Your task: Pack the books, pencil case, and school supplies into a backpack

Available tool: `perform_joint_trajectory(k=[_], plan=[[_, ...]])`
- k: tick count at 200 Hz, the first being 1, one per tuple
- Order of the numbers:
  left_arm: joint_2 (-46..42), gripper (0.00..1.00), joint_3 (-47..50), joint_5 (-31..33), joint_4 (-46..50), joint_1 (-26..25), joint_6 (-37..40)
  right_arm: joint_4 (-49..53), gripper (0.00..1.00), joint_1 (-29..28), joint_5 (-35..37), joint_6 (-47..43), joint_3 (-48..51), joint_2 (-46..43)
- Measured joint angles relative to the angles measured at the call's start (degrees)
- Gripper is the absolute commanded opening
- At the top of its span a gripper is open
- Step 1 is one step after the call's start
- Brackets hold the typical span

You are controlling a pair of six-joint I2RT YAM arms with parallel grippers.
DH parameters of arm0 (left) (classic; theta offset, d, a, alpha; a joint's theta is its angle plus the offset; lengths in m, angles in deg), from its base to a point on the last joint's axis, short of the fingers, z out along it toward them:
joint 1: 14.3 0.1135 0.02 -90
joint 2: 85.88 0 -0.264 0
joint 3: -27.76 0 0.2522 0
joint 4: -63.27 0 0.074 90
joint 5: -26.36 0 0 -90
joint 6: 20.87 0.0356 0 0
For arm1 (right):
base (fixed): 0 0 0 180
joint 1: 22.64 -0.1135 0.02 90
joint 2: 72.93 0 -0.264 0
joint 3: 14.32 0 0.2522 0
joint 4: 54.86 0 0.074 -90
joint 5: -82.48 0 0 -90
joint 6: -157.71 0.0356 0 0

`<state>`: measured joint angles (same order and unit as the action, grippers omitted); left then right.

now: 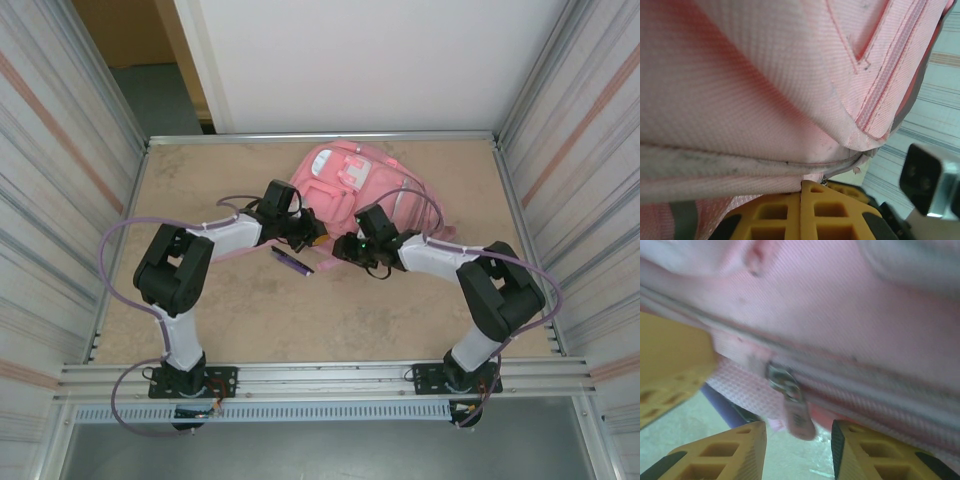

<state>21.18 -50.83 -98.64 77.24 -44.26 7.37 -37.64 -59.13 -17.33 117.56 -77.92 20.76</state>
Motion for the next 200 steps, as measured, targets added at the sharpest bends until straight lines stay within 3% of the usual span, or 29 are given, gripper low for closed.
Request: perform_joint_trajectory(k=[62,200], plan=[[0.0,0.0,0.0,-0.5,-0.2,0.0,0.0,-2.6,0.29,-3.6,10.3,5.5,-0.2,0.0],[-0.3,0.0,0.9,-1.5,-1.0,0.2,0.0,-9.1,0.1,-2.8,9.6,3.5,2.5,0.0]])
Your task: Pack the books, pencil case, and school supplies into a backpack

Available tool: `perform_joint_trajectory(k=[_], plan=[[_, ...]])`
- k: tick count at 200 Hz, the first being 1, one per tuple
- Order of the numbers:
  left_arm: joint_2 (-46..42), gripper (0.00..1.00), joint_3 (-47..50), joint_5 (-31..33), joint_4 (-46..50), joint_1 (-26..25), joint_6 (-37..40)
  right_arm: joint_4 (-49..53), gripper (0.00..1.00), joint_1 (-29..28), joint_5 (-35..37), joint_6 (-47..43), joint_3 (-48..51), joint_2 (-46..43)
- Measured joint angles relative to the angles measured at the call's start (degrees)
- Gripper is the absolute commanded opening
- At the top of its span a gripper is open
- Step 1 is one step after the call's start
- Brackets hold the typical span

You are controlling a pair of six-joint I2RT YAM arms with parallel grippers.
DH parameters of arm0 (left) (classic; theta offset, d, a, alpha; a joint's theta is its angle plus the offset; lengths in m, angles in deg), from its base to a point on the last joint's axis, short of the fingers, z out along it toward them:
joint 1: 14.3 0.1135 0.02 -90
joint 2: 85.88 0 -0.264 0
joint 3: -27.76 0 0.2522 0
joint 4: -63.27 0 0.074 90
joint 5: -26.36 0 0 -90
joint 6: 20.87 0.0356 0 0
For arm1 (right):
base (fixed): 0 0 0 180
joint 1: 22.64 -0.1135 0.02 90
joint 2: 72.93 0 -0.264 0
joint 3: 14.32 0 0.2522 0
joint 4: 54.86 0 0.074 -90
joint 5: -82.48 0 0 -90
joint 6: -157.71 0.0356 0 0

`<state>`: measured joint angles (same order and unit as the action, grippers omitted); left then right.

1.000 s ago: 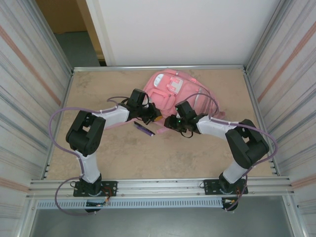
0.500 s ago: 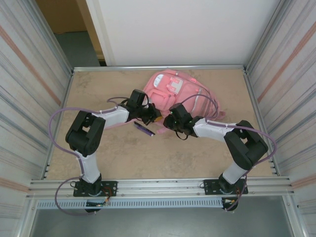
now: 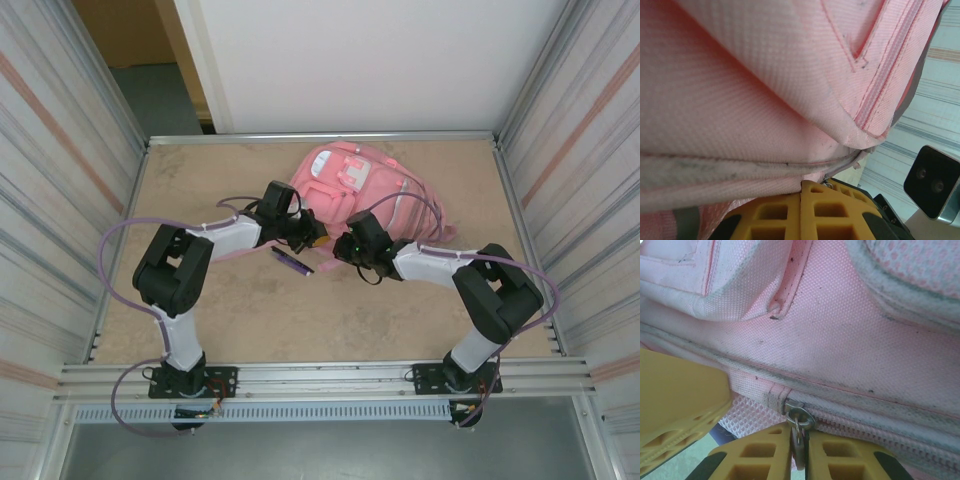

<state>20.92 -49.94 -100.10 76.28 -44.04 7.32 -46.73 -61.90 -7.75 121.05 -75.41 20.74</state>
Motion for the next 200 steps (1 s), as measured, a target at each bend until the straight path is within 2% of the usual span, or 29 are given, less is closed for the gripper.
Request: perform_joint_trajectory(k=[68,97,132,178,200], plan=[[0.0,0.0,0.0,-1.1,0.2,0.8,0.3,4.0,0.0,0.3,0.3,-0.2,0.0,-2.8],[0.2,0.0,-0.6,-1.7,1.8,1.6,2.0,9.4,0.0,2.4,-1.3,-1.9,0.0,-4.3],[1.0,0.0,-2.1,-3.1,4.6,5.1,3.4,15.4,0.0,5.7,-2.8,-4.9,2.6,-8.4],[3.4,0.0,-8.4,-4.5,10.7,9.7,5.7,20.4,0.0,10.8,-4.3,-10.0,5.0,-15.7],[8.5,0.0,-15.6,-7.8,13.4,11.8,5.9,21.2,0.0,13.1,-6.3,-14.0,5.0,-17.0]])
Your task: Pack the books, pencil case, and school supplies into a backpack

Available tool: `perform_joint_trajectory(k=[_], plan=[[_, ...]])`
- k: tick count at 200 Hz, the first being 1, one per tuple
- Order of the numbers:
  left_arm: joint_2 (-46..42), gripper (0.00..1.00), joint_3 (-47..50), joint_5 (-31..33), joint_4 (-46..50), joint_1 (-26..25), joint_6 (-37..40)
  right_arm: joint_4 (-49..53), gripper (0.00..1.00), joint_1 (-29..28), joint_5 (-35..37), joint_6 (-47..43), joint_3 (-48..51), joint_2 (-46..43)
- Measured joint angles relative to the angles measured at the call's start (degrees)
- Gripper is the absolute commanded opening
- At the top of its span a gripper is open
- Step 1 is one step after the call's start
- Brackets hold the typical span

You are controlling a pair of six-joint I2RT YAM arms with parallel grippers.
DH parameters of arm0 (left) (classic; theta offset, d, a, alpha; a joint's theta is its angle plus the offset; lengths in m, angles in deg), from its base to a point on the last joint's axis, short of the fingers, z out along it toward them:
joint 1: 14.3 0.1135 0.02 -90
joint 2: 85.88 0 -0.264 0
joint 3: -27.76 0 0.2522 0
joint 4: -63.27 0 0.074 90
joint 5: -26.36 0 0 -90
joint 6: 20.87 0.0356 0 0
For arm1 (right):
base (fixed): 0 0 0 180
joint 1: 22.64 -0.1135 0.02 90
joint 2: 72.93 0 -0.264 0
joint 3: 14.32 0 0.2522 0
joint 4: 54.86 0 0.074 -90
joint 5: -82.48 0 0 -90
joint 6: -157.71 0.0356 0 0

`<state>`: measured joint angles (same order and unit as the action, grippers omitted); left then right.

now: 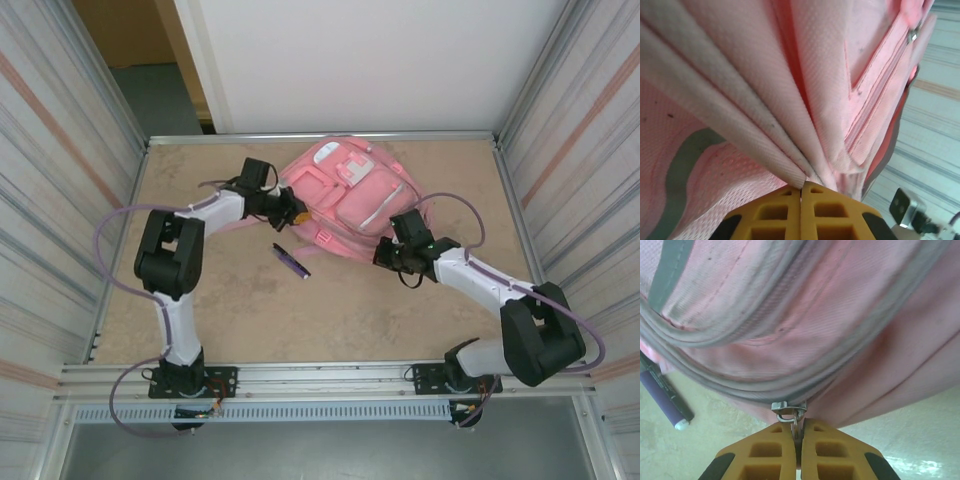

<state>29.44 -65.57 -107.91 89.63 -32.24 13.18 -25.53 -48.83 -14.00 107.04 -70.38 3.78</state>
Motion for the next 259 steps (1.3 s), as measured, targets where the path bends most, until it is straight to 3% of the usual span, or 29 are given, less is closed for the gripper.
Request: perform_joint_trajectory(k=[13,49,71,110,145,169,203,222,246,259], plan=[[2.9,0.0,-4.0,-0.7,1.4,0.7,0.3,-0.3,0.0,0.5,-1.4,-2.5,0.0,-0.1],[8.0,0.22,-15.0,2.3,6.3,1.2,2.5,1.9,0.0,-0.2,-5.4,-6.4,-2.0,0.5],[8.5,0.32,-16.8,3.9,6.3,2.6,3.6,3.9,0.0,-2.5,-5.6,-6.9,-4.8,3.1],[-2.6,0.42,-1.1,12.7,5.4,2.4,4.1,3.4,0.0,-7.3,-7.3,-6.9,-10.5,8.6],[-16.4,0.43,8.6,20.1,6.6,-5.0,3.7,2.8,0.0,-8.5,-10.2,-7.8,-14.5,12.2],[-18.7,0.43,11.2,21.9,4.7,-10.1,2.3,1.7,0.0,-8.6,-12.3,-9.0,-14.9,12.9],[-13.4,0.42,11.0,21.9,1.5,-12.6,0.0,0.5,0.0,-8.6,-14.7,-9.9,-14.9,13.9],[-10.3,0.29,11.0,21.9,-0.5,-13.4,-1.7,0.1,0.0,-8.6,-15.5,-10.1,-14.9,13.9],[-9.3,0.0,10.0,21.9,-1.7,-13.9,-2.6,0.4,0.0,-8.6,-14.9,-10.3,-14.8,14.0],[-9.4,0.0,9.7,22.9,-1.6,-14.0,-2.3,1.3,0.0,-8.6,-14.1,-11.1,-14.8,14.0]])
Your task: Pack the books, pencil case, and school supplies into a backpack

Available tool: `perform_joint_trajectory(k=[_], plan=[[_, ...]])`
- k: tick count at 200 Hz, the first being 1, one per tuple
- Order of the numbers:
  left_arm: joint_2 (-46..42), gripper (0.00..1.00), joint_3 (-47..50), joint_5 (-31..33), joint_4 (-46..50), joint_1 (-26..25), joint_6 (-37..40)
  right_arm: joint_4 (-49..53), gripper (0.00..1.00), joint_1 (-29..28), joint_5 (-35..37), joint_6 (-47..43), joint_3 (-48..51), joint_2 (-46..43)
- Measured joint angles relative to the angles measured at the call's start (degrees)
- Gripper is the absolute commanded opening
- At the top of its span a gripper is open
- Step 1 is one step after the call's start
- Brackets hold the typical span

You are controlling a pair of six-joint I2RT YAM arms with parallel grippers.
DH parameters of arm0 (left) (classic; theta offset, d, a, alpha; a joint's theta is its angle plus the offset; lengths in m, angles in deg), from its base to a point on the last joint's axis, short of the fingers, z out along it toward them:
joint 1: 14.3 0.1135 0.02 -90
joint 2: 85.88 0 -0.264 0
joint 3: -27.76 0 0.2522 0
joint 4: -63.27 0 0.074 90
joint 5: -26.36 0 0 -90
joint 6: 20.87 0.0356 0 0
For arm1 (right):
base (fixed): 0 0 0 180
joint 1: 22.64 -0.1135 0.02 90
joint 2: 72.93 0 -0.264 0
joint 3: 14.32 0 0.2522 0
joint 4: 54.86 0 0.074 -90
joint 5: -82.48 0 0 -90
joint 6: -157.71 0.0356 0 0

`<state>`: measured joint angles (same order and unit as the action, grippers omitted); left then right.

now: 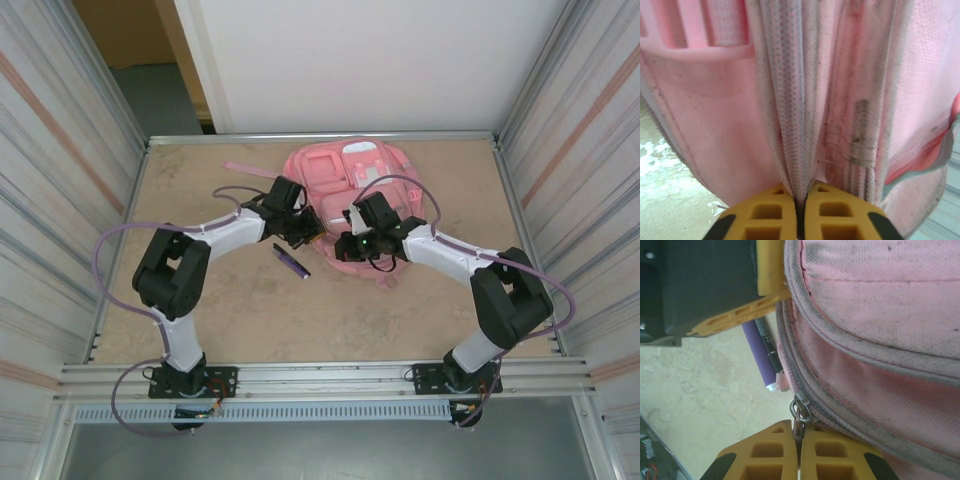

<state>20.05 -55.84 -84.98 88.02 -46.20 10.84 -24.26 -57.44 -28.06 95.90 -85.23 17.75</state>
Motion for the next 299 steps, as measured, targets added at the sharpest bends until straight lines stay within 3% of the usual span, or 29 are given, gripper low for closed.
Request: perform_joint_trajectory(k=[26,55,82,105,127,160,194,248,299], plan=[[0.0,0.0,-0.1,0.9,0.3,0.3,1.1,3.8,0.0,1.0,2.8,-1.9,0.1,-0.5],[0.5,0.0,-1.7,-2.7,1.5,3.8,3.9,7.5,0.0,6.7,6.3,-3.0,2.1,-4.1],[5.4,0.0,-9.8,-7.4,6.3,7.0,9.3,8.2,0.0,12.9,9.0,-3.3,3.6,-6.3],[11.3,0.0,-18.8,-10.2,10.6,8.1,13.6,7.7,0.0,13.9,9.9,-3.3,3.9,-7.3],[16.2,0.28,-25.2,-11.2,11.8,9.9,15.1,6.7,0.0,13.1,8.5,-3.1,3.9,-7.7],[17.1,0.36,-26.6,-4.4,11.0,14.5,17.0,7.3,0.0,10.2,6.7,-1.6,3.8,-7.4],[9.0,0.4,-15.9,-2.8,8.5,15.2,16.5,6.6,0.0,5.1,4.8,0.1,1.1,-3.9],[-16.1,0.49,8.0,3.5,4.4,4.4,9.4,2.4,0.0,-0.4,0.7,1.4,-4.1,3.1],[-15.1,0.49,12.2,5.5,-1.2,3.7,2.5,0.0,0.0,-2.8,-0.1,1.8,-4.8,4.7]])
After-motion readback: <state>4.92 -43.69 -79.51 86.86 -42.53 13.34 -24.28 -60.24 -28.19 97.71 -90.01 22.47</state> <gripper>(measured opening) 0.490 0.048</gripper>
